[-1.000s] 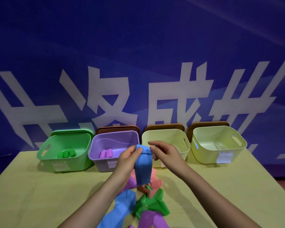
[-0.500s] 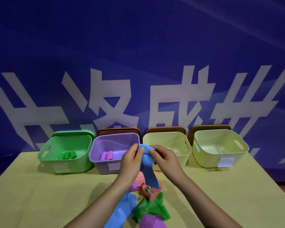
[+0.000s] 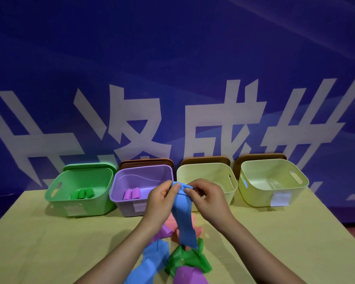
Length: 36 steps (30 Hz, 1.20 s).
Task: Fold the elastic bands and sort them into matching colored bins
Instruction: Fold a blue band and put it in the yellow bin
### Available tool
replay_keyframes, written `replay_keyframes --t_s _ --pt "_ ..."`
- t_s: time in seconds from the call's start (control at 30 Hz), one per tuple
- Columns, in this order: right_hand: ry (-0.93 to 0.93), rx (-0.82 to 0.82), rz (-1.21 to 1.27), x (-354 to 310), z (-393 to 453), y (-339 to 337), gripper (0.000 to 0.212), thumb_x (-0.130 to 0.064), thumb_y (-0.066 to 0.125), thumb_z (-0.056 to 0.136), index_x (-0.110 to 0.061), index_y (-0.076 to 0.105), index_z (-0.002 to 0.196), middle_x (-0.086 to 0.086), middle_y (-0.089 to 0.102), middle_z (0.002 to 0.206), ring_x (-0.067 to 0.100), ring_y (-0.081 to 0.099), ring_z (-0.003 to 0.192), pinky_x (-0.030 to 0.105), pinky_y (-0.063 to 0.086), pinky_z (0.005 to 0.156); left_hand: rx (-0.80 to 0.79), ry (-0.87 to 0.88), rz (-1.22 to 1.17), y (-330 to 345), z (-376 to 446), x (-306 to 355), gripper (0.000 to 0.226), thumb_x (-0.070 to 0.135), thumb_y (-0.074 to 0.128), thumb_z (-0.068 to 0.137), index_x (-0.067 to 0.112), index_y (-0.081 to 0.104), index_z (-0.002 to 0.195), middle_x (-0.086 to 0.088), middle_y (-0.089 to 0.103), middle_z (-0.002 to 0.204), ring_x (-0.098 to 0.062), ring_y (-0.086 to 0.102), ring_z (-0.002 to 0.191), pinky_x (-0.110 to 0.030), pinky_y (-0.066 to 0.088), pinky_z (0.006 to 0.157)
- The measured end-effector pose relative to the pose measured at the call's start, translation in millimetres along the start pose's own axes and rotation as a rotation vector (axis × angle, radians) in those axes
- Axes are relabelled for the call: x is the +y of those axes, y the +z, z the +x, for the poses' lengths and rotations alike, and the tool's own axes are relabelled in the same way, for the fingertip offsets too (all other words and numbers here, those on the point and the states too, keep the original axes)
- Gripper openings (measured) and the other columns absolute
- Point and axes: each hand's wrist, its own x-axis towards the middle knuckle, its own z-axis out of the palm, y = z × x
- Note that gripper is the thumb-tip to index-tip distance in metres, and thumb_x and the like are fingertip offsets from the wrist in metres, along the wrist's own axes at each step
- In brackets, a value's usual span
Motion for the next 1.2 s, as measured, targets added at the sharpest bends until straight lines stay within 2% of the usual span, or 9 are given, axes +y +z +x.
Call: replay_keyframes --t_s 0.13,0.27,0.47,0.73,0.83,0.93,1.03,1.1,1.2 --pt "-0.039 0.066 -0.007 -1 1 1 0.016 -0.023 0.061 0.083 -0.013 0.073 0.086 -0.011 0.062 0.073 0.007 0.056 0.069 0.013 0.039 0.063 0.011 -0.215 -0.332 2 0 5 0.017 0.028 0.067 0.083 0.013 0.075 0.084 -0.016 0.069 0.088 -0.026 0.061 0.087 -0.044 0.046 0.085" --pt "-0.005 0.123 0.066 0 4 -1 0.01 -0.014 0.065 0.085 -0.016 0.074 0.088 -0.008 0.064 0.073 0.007 0.055 0.068 0.011 0.038 0.061 0.005 -0.412 -0.348 5 -3 9 0.038 0.048 0.064 0.076 0.015 0.07 0.095 -0.015 0.072 0.099 -0.031 0.066 0.097 -0.045 0.048 0.094" --pt "-0.228 0.072 -0.131 7 2 -6 0.02 -0.02 0.06 0.087 -0.017 0.073 0.102 -0.004 0.062 0.078 0.007 0.055 0.069 0.017 0.043 0.065 0.066 -0.396 -0.26 12 -6 15 0.025 0.04 0.051 0.095 0.023 0.063 0.083 0.002 0.066 0.08 -0.01 0.059 0.074 -0.018 0.046 0.064" --pt "-0.485 0.01 -0.377 18 2 -12 0.026 -0.023 0.054 0.093 -0.01 0.07 0.109 0.003 0.061 0.084 0.016 0.056 0.078 0.023 0.043 0.066 0.012 -0.383 -0.364 13 -12 15 0.024 0.03 0.056 0.094 0.01 0.069 0.094 0.001 0.07 0.065 -0.009 0.063 0.057 -0.019 0.047 0.052" --pt "-0.365 -0.087 -0.227 15 -1 -17 0.031 -0.029 0.049 0.095 -0.015 0.07 0.113 -0.002 0.061 0.09 0.009 0.057 0.084 0.019 0.044 0.073 -0.013 -0.376 -0.394 12 -13 14 0.021 0.024 0.053 0.096 0.01 0.069 0.093 -0.003 0.07 0.071 -0.012 0.062 0.061 -0.023 0.047 0.058" --pt "-0.037 -0.109 0.098 6 -3 -18 0.034 -0.035 0.046 0.096 -0.019 0.069 0.115 -0.007 0.063 0.091 0.003 0.06 0.082 0.018 0.046 0.076 -0.021 -0.333 -0.324 13 -14 13 0.022 0.021 0.05 0.097 0.012 0.07 0.094 -0.005 0.072 0.08 -0.019 0.062 0.073 -0.031 0.047 0.069" --pt "0.22 -0.166 0.322 1 -3 -13 0.023 -0.024 0.05 0.099 -0.02 0.071 0.092 -0.005 0.059 0.067 0.006 0.053 0.062 0.023 0.045 0.064 -0.043 -0.278 -0.181 14 -15 14 0.019 0.022 0.048 0.099 0.02 0.067 0.097 -0.006 0.073 0.092 -0.02 0.065 0.086 -0.035 0.05 0.081" --pt "0.26 -0.164 0.349 1 -5 -10 0.024 -0.016 0.054 0.097 -0.019 0.068 0.078 -0.006 0.054 0.055 0.006 0.049 0.054 0.022 0.04 0.058 -0.068 -0.243 -0.11 15 -15 14 0.017 0.021 0.047 0.099 0.024 0.064 0.096 -0.006 0.07 0.094 -0.017 0.064 0.085 -0.029 0.05 0.077" --pt "0.256 -0.113 0.342 4 -6 -6 0.018 -0.01 0.059 0.093 -0.012 0.068 0.077 -0.007 0.055 0.057 0.004 0.047 0.055 0.023 0.039 0.057 -0.065 -0.201 -0.094 14 -19 15 0.02 0.013 0.047 0.098 0.024 0.062 0.09 0.002 0.065 0.084 0.0 0.061 0.072 -0.011 0.046 0.063"
